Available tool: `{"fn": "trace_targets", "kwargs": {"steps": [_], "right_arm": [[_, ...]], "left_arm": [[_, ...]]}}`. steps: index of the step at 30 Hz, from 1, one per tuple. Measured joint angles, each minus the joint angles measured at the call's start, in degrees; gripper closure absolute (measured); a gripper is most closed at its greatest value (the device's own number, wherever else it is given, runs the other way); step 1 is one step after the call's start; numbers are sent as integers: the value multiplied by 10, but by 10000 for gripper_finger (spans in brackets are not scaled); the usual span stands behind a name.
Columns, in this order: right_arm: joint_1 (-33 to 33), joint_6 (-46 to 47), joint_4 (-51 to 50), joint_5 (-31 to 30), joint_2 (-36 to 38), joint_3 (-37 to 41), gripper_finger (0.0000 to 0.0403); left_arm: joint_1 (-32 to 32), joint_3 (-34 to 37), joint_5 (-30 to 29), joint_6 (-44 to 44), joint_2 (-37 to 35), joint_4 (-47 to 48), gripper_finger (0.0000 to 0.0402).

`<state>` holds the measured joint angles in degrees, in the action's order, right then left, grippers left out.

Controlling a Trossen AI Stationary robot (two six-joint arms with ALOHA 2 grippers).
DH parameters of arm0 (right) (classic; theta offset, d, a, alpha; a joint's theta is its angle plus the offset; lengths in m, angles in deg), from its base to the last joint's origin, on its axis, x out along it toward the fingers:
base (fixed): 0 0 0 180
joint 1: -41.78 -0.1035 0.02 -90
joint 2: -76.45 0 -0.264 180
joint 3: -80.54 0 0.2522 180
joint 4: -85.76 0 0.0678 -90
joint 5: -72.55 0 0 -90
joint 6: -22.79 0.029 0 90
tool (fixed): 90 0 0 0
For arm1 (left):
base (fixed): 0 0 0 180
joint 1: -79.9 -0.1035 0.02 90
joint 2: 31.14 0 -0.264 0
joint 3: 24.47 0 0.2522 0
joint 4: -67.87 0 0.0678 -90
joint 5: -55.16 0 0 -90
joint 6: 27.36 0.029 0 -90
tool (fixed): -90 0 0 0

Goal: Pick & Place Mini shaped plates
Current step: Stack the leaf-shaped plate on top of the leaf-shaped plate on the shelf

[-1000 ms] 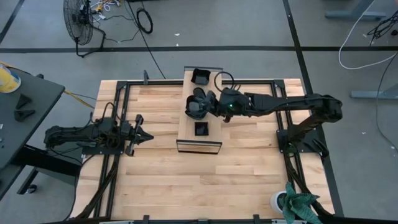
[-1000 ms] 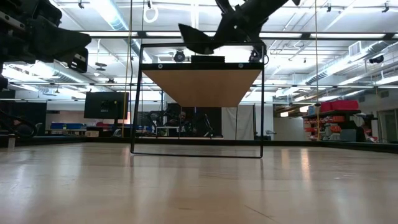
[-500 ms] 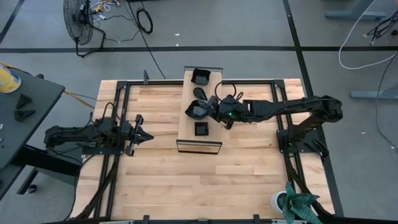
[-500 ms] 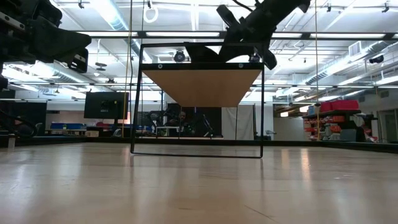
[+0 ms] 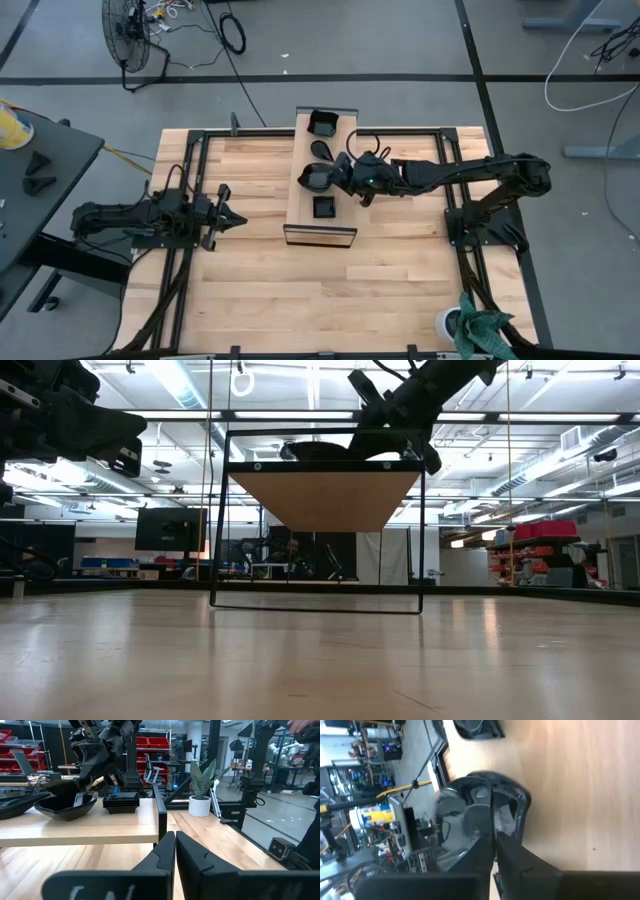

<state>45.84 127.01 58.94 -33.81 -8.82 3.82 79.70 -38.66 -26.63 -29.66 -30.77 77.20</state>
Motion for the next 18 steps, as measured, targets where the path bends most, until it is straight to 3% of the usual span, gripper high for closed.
{"fn": "trace_targets", "kwargs": {"steps": [18], "right_arm": [[0,-63,48,9,3,0,245]], "left_arm": [[0,0,0,0,0,0,383]]}}
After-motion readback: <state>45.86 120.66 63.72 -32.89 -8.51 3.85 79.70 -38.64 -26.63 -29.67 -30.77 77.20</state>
